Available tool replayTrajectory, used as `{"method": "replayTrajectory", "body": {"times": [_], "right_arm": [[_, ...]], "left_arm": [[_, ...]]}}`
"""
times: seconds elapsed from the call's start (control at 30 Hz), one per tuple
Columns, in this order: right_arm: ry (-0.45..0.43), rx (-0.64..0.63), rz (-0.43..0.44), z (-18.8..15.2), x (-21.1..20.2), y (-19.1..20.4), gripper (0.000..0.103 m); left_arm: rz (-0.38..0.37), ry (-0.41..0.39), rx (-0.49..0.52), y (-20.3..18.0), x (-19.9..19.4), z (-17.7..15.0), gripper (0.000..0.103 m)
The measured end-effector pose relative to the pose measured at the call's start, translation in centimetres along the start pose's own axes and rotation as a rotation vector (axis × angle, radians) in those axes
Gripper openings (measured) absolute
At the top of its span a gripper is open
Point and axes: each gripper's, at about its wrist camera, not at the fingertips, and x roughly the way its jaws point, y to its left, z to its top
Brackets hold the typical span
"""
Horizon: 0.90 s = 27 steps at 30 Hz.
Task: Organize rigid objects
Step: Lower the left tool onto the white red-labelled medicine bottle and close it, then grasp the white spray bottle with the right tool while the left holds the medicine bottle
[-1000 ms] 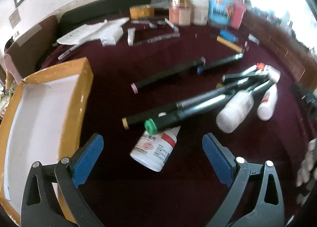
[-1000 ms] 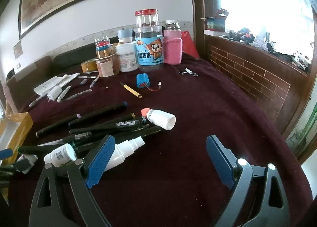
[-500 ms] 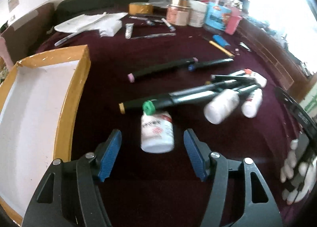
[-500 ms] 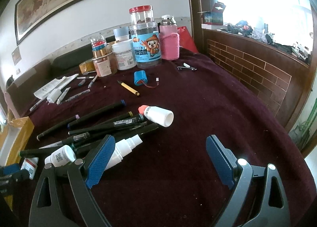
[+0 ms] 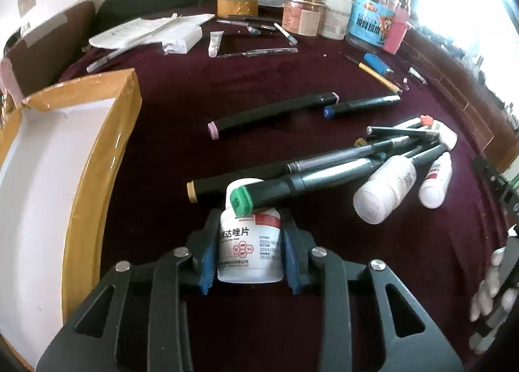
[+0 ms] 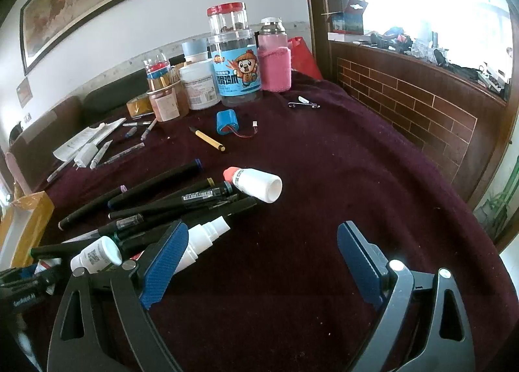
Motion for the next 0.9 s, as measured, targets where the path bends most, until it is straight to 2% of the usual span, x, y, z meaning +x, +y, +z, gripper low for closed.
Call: {"method": "replayTrajectory", "body": {"times": [0.13, 0.23, 0.3, 0.4, 0.53, 0.6, 0.67, 0.77, 0.9], "right_arm": [[0.015, -0.004, 0.021, 0.1, 0.2, 0.1, 0.090], [0.082, -0.024, 0.043, 0.5, 0.4, 0.2, 0.090], [0.116, 0.018, 0.122, 0.9, -0.4, -0.1, 0.090], [0.166, 0.041, 0.187, 1.4, -0.9, 0.4, 0.090], [0.227, 0.032, 0.204, 1.3, -0.4, 2.1, 0.089], [0.258, 0.024, 0.202, 1.2, 0.0, 3.2, 0.083], [0.302, 0.016, 0.181, 1.0, 1.0, 4.5, 0.068], [0.376, 0.058, 0.169, 0.8, 3.0, 5.6, 0.051], [0.426, 0.158, 0.164, 0.7, 4.8, 6.1, 0.050]], "left_arm": [[-0.058, -0.024, -0.058, 0.8, -1.7, -0.5, 0.031], [-0.098, -0.055, -0.063, 1.1, -3.7, -0.9, 0.032], [-0.126, -0.076, -0.061, 1.2, -5.0, -1.4, 0.032], [-0.171, -0.097, -0.075, 1.4, -6.4, -1.8, 0.032], [-0.190, -0.139, -0.070, 1.6, -8.0, -2.5, 0.032], [-0.192, -0.157, -0.066, 1.8, -8.7, -2.7, 0.032], [-0.205, -0.167, -0.075, 2.2, -9.3, -3.0, 0.032], [-0.208, -0.184, -0.074, 2.8, -10.4, -3.3, 0.032], [-0.193, -0.211, -0.066, 3.6, -11.9, -3.6, 0.032]]}}
